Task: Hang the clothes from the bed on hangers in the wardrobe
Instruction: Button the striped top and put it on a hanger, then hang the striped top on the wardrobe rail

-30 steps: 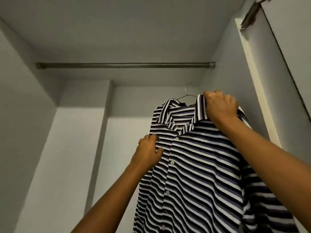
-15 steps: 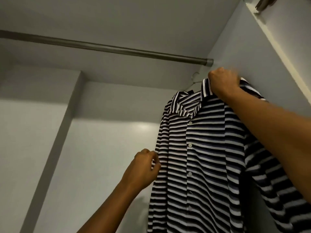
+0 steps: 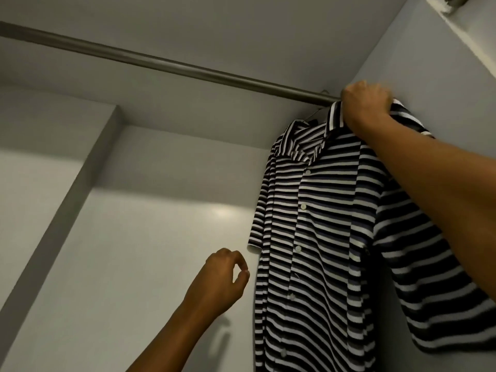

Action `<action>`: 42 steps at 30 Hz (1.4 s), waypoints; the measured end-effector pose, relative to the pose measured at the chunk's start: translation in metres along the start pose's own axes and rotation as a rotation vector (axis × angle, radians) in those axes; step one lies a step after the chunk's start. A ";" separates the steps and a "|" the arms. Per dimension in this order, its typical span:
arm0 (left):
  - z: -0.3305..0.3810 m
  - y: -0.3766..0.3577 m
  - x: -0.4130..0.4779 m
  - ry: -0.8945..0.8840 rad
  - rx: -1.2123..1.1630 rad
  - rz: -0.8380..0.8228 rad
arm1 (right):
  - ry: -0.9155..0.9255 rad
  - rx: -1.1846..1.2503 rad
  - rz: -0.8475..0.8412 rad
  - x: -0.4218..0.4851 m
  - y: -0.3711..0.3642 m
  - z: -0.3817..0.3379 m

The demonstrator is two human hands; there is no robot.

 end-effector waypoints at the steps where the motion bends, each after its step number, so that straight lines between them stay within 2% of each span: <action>1: 0.001 0.001 0.000 -0.005 -0.002 0.005 | -0.009 -0.009 0.011 -0.001 0.002 0.002; 6: 0.009 0.006 -0.007 -0.017 -0.040 0.029 | -0.021 -0.118 0.035 -0.019 0.013 0.007; 13: 0.047 0.029 -0.015 -0.080 -0.165 0.066 | 0.136 -0.177 0.075 -0.049 0.042 -0.012; 21: 0.100 0.032 -0.066 -0.148 -0.421 0.078 | 0.295 0.182 -0.136 -0.173 0.073 -0.056; 26: 0.131 0.020 -0.121 -0.150 -0.616 -0.030 | 0.359 0.222 -0.316 -0.285 0.110 -0.047; 30: 0.179 0.007 -0.186 -0.214 -0.817 -0.177 | 0.240 0.139 -0.484 -0.366 0.153 -0.004; 34: 0.257 0.022 -0.241 -0.325 -0.998 -0.313 | 0.044 0.021 -0.623 -0.423 0.222 0.048; 39: 0.390 0.083 -0.295 -0.429 -1.242 -0.374 | -0.114 -0.196 -0.607 -0.466 0.356 0.126; 42: 0.485 0.134 -0.344 -0.579 -1.371 -0.437 | -0.212 -0.384 -0.582 -0.488 0.458 0.174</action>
Point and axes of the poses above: each hand's wrist, its own x-axis towards the middle knuckle, its own y-axis out of the back of the hand, z = x × y, the point moved 7 cm from there along x, towards the middle knuckle, and after that the axes turned 3 degrees about -z, right-handed, at the moved point
